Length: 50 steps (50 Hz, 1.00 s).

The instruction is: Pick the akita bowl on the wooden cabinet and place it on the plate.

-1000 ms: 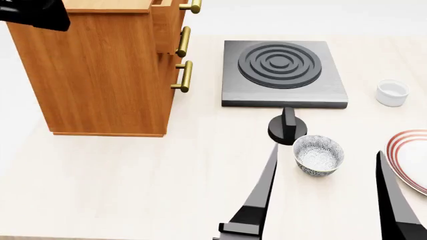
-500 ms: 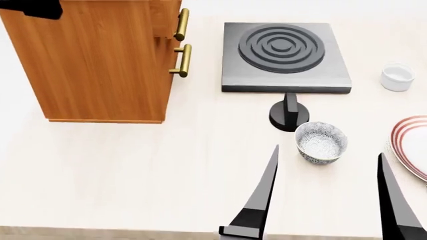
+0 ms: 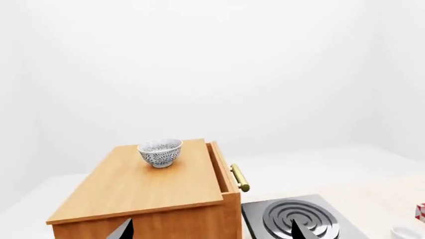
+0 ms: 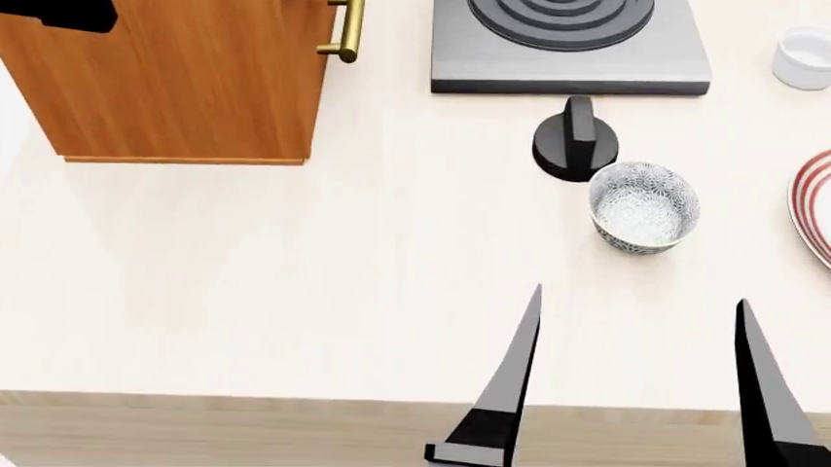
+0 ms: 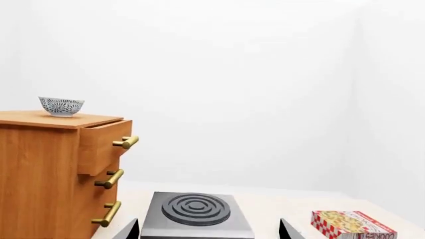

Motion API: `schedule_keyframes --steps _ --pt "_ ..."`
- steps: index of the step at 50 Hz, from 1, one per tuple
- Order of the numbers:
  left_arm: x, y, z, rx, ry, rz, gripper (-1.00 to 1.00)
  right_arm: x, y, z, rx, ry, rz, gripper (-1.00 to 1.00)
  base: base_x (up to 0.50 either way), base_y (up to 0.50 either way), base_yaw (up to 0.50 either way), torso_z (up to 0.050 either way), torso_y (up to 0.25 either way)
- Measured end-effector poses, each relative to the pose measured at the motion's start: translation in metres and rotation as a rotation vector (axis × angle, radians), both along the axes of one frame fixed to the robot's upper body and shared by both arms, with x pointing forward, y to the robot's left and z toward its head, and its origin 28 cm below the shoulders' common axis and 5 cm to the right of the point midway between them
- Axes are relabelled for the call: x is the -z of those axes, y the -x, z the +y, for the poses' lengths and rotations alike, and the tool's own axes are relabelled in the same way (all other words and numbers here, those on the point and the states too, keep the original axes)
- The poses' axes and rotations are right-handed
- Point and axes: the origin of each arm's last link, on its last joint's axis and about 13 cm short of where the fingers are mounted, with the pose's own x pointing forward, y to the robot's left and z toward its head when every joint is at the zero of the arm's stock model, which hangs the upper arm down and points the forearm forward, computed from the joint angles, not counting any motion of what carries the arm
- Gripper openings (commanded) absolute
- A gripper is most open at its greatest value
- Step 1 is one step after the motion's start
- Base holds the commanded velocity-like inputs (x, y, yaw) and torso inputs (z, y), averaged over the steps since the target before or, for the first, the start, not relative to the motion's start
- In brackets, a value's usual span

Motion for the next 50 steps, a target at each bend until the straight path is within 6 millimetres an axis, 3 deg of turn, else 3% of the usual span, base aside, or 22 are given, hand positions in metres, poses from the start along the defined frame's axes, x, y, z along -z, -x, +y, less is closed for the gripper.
schedule_keyframes --steps 15,32,50 --pt "-0.025 -0.007 -0.002 -0.096 -0.057 0.035 1.00 0.001 0.000 0.001 -0.002 0.009 -0.002 1.00 0.00 0.00 0.00 0.000 0.000" --pt "-0.062 -0.021 -0.007 -0.064 -0.053 0.079 1.00 0.002 0.000 0.000 -0.008 0.010 -0.004 1.00 0.00 0.00 0.00 0.000 0.000" --pt "-0.097 -0.020 -0.007 -0.079 -0.035 0.047 1.00 0.002 0.001 0.000 -0.017 0.017 -0.012 1.00 0.09 0.00 0.00 0.000 0.000"
